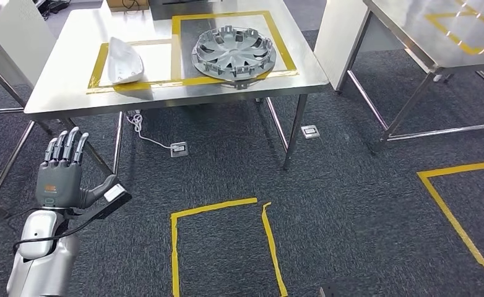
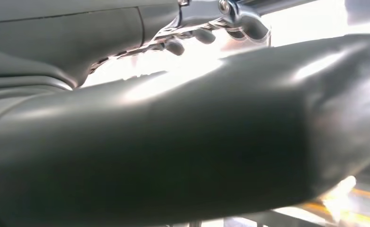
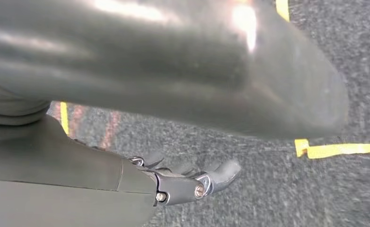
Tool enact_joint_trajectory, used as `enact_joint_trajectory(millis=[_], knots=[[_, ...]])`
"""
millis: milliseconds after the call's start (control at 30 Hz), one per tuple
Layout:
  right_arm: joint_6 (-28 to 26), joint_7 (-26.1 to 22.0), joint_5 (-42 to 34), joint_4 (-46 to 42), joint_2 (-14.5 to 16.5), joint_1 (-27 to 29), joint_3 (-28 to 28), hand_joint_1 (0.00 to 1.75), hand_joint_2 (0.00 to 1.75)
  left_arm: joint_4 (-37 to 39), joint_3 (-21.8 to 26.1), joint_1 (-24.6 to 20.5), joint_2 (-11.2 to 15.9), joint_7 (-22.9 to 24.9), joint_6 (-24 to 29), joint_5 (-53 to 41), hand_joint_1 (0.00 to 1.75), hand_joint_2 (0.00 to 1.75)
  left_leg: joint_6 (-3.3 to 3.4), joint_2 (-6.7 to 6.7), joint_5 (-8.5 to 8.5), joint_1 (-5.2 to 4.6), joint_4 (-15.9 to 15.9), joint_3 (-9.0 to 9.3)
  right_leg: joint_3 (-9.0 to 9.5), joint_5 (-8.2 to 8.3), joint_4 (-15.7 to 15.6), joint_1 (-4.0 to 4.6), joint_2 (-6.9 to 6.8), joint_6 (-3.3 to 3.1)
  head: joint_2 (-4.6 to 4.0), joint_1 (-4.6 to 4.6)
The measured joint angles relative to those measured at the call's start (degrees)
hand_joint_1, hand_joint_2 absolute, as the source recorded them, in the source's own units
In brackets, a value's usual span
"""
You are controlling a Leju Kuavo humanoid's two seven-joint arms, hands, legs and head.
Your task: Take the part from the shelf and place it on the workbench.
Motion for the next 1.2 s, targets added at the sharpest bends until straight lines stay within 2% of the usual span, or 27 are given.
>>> enact_joint_trajectory(millis=[67,100,133,167,200,233,267,300,333,367,400,433,467,500,533,567,633,700,733,767,1000,1067,1200], knots=[[-0.02,-0.19,-0.48,0.01,0.06,0.09,-0.02,0.0,0.0,1.06,-0.51,-0.98,-0.13,0.63,0.0,-0.54,0.0,0.0,-0.68,0.0,0.96,0.16,-0.4,-0.18,-0.42,0.88,-0.96,-0.08,-0.06,-0.35,0.0,0.19],[0.02,-0.36,-0.8,0.01,0.07,0.17,-0.04,0.0,0.0,1.78,-0.84,-1.57,-0.2,0.98,-0.07,-0.79,0.0,0.0,-1.0,-0.11,0.38,0.18,-0.06,-0.54,-0.77,1.57,-1.34,-0.27,-0.14,-0.65,0.0,0.23],[0.09,-0.53,-1.16,0.01,0.09,0.26,-0.1,0.0,0.0,2.59,-1.15,-2.28,-0.28,1.32,-0.22,-0.94,0.0,0.0,-1.32,-0.23,-1.19,0.2,1.19,-1.13,-1.27,2.33,-1.71,-0.52,-0.2,-0.89,0.0,0.25],[0.17,-0.68,-1.53,0.01,0.1,0.35,-0.18,0.0,0.0,3.51,-1.45,-3.11,-0.39,1.64,-0.45,-0.89,0.0,0.0,-1.6,-0.35,-3.65,0.31,3.54,-1.95,-1.81,3.01,-1.9,-0.7,-0.27,-1.03,0.0,0.24],[0.24,-0.78,-1.85,0.01,0.09,0.48,-0.3,0.0,0.0,4.54,-1.78,-4.03,-0.59,1.84,-0.77,-0.54,0.0,0.0,-1.94,-0.4,-6.43,0.41,6.89,-2.88,-2.5,3.63,-1.95,-0.8,-0.28,-1.11,0.0,0.21],[0.31,-0.79,-2.1,0.01,0.09,0.63,-0.4,0.0,0.0,5.64,-2.13,-4.89,-0.84,1.79,-1.26,0.31,0.0,0.0,-2.26,-0.41,-8.45,0.56,10.58,-3.67,-3.22,4.2,-1.91,-0.91,-0.32,-1.05,0.0,0.22],[0.39,-0.71,-2.33,0.01,0.1,0.8,-0.5,0.0,0.0,6.7,-2.47,-5.57,-1.13,1.48,-1.83,1.53,0.0,0.0,-2.54,-0.42,-9.21,0.72,13.63,-4.09,-3.9,4.75,-1.86,-1.03,-0.38,-0.9,0.0,0.22],[0.5,-0.62,-2.53,0.01,0.1,0.97,-0.6,0.0,0.0,7.67,-2.78,-6.11,-1.47,1.03,-2.44,2.94,0.0,0.0,-2.82,-0.41,-8.66,0.89,15.35,-3.84,-4.58,5.26,-1.77,-1.2,-0.41,-0.7,0.0,0.22],[0.61,-0.53,-2.69,0.01,0.11,1.13,-0.71,0.0,0.0,8.48,-3.05,-6.55,-1.81,0.52,-2.99,4.23,0.0,0.0,-3.05,-0.4,-7.17,1.08,15.03,-2.66,-5.23,5.7,-1.6,-1.39,-0.42,-0.44,0.0,0.22],[0.7,-0.46,-2.84,0.01,0.13,1.27,-0.86,0.0,0.0,9.08,-3.29,-6.95,-2.12,0.11,-3.33,5.21,0.0,0.44,-3.29,-0.38,-5.6,1.31,12.7,-0.47,-5.84,6.06,-1.33,-1.6,-0.42,-0.14,0.0,0.22],[0.75,-0.43,-2.98,0.01,0.13,1.36,-1.04,0.0,0.0,9.53,-3.53,-7.38,-2.38,-0.23,-3.51,5.92,0.0,0.87,-3.55,-0.37,-5.15,1.5,9.07,2.23,-6.41,6.33,-0.99,-1.73,-0.4,0.19,0.0,0.22],[0.76,-0.3,-3.14,0.01,0.12,1.41,-1.27,0.0,0.0,9.9,-3.84,-7.83,-2.62,-0.53,-3.61,6.41,0.0,1.31,-3.6,-0.45,-5.46,1.53,5.32,4.89,-6.91,6.52,-0.6,-1.76,-0.39,0.55,0.0,0.16],[0.75,-0.11,-3.3,0.01,0.11,1.43,-1.47,0.0,0.0,10.23,-4.17,-8.27,-2.77,-0.62,-3.67,6.79,0.0,1.75,-3.34,-0.53,-6.42,1.52,2.35,6.76,-7.32,6.71,-0.24,-1.7,-0.37,0.93,0.0,0.12],[0.72,0.12,-3.44,0.01,0.1,1.43,-1.67,0.0,0.0,10.66,-4.61,-8.65,-2.87,-0.41,-3.66,7.03,0.0,1.75,-2.83,-0.67,-7.41,1.42,0.66,7.65,-7.64,6.97,-0.03,-1.59,-0.36,1.3,0.0,0.1],[0.62,0.28,-3.51,0.01,0.09,1.46,-1.84,0.0,0.44,11.18,-5.15,-8.92,-2.96,0.17,-3.61,7.13,0.0,1.75,-2.2,-0.8,-7.69,1.33,0.02,7.9,-7.87,7.13,0.07,-1.52,-0.34,1.59,0.0,0.06],[0.49,0.34,-3.53,0.01,0.08,1.5,-1.95,0.0,0.87,11.7,-5.7,-9.1,-2.97,0.91,-3.53,7.13,0.0,1.75,-1.67,-0.83,-7.75,1.34,-0.16,7.74,-7.99,7.16,0.02,-1.49,-0.3,1.5,0.0,0.11],[0.07,-0.17,-3.5,0.01,0.06,1.61,-2.04,0.0,1.75,12.57,-6.58,-9.2,-2.86,2.34,-3.4,7.32,0.0,1.75,-1.15,-0.85,-7.47,1.28,-0.23,7.6,-8.05,7.4,-0.21,-1.5,-0.25,0.21,0.0,0.16],[-0.68,-1.21,-3.32,0.01,0.05,1.62,-2.05,0.0,1.75,13.15,-6.92,-9.21,-2.6,3.61,-3.27,7.79,0.0,1.75,-0.71,-0.83,-7.19,1.11,-0.2,7.43,-8.07,7.97,-0.44,-1.49,-0.22,-1.15,0.0,0.21],[-1.1,-1.6,-3.25,0.01,0.04,1.62,-2.02,0.0,1.75,13.43,-6.99,-9.1,-2.47,4.21,-3.21,8.11,0.0,1.75,-0.54,-0.83,-7.08,1.03,-0.19,7.34,-8.08,8.17,-0.56,-1.5,-0.21,-1.35,0.0,0.22],[-1.49,-1.79,-3.26,0.0,-0.01,1.66,-1.86,0.0,1.75,13.73,-7.03,-8.87,-2.33,4.74,-3.22,8.53,0.0,1.75,-0.4,-0.83,-6.99,0.97,-0.18,7.26,-8.07,8.43,-0.67,-1.52,-0.2,-1.25,0.0,0.22],[-2.78,-0.46,-9.19,-0.33,-0.58,3.23,2.95,0.0,1.75,16.07,-7.08,-4.14,-1.63,7.1,-6.81,16.68,0.0,1.75,-0.27,-0.82,-6.92,0.79,-0.04,6.91,-8.08,9.05,-1.19,-1.77,-0.18,1.88,0.0,0.19],[-3.14,0.01,-11.33,-0.61,-0.77,3.63,4.78,0.0,1.75,16.67,-7.08,-2.78,-1.53,7.69,-8.11,19.31,0.0,1.75,-0.29,-0.82,-6.93,0.78,-0.05,6.88,-8.14,8.97,-1.18,-1.81,-0.19,2.32,0.0,0.19],[-3.77,0.96,-15.69,-1.3,-1.26,4.48,8.74,0.0,1.75,17.81,-7.08,0.03,-1.46,8.87,-10.77,24.73,0.0,1.75,-0.38,-0.82,-6.99,0.8,-0.07,6.79,-8.3,8.8,-1.02,-1.8,-0.18,2.57,0.0,0.19]])
